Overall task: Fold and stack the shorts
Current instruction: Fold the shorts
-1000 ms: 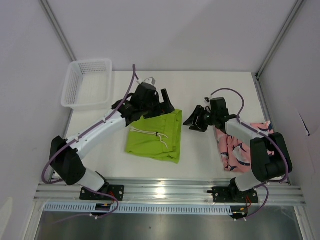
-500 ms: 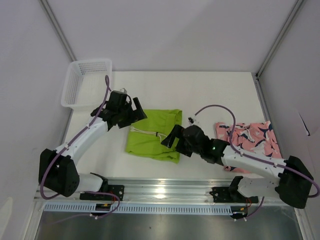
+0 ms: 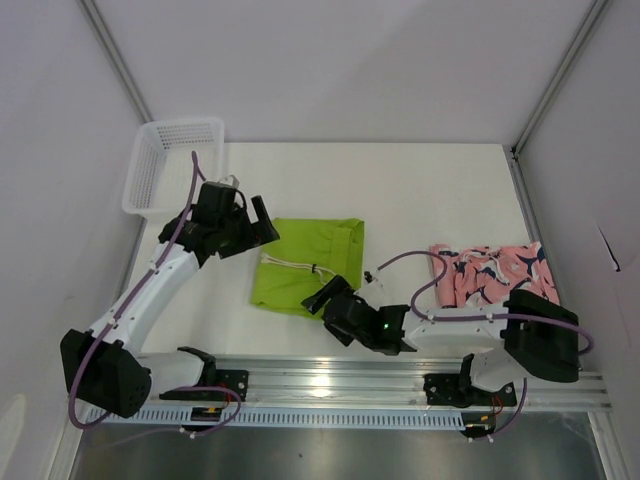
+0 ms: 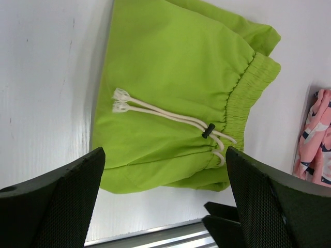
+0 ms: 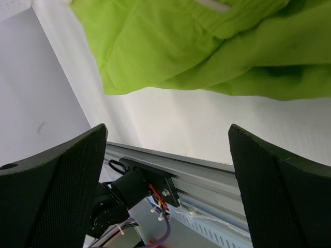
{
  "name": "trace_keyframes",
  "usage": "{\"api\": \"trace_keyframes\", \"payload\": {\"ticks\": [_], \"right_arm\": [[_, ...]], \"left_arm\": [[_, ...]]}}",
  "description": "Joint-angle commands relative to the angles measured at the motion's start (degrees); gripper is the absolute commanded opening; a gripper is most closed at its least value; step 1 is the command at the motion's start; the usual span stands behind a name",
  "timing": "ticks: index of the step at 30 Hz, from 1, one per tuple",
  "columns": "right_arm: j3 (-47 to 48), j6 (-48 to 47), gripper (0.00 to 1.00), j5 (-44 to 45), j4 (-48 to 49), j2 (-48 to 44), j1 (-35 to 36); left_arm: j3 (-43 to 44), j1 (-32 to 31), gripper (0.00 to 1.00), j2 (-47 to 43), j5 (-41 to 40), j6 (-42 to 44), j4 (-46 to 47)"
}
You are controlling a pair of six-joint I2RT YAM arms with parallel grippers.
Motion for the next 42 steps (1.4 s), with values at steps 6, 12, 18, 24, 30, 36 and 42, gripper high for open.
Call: {"api": "trace_keyframes", "payload": {"ticks": [6, 12, 18, 24, 30, 36, 42], "right_arm": [[-1.9, 16.9, 0.99, 9.2, 16.9, 10.5, 3.7], [-4.2, 25.1, 0.96, 15.9, 23.0, 16.3, 4.8], [-2.5, 31.5, 0.94, 18.4, 22.0, 21.9, 5.1], [0.5, 32.8, 0.80, 20.7, 19.9, 24.6, 3.6], [-1.1, 27.0, 0.60, 17.2, 27.4, 26.7, -1.4], [-3.0, 12.8, 0.06, 11.0, 26.4, 22.8, -4.4], [3.4, -20.3, 0.00, -0.6, 7.7, 14.6, -6.4]], "left_arm": [[2.9, 0.5, 0.98, -4.8, -2.7, 4.7, -7.0], [1.4, 0.6, 0.98, -7.7, -7.3, 6.4, -7.3], [1.1, 1.4, 0.98, -9.4, -9.5, 8.5, -7.8], [-1.9, 3.7, 0.99, -10.7, -9.4, 10.0, -6.3], [-4.2, 5.0, 0.99, -10.6, -7.8, 10.3, -5.0], [-4.4, 5.5, 0.99, -10.5, -7.0, 10.8, -4.6], [-4.9, 5.5, 0.99, -10.6, -6.7, 10.6, -4.5]]}}
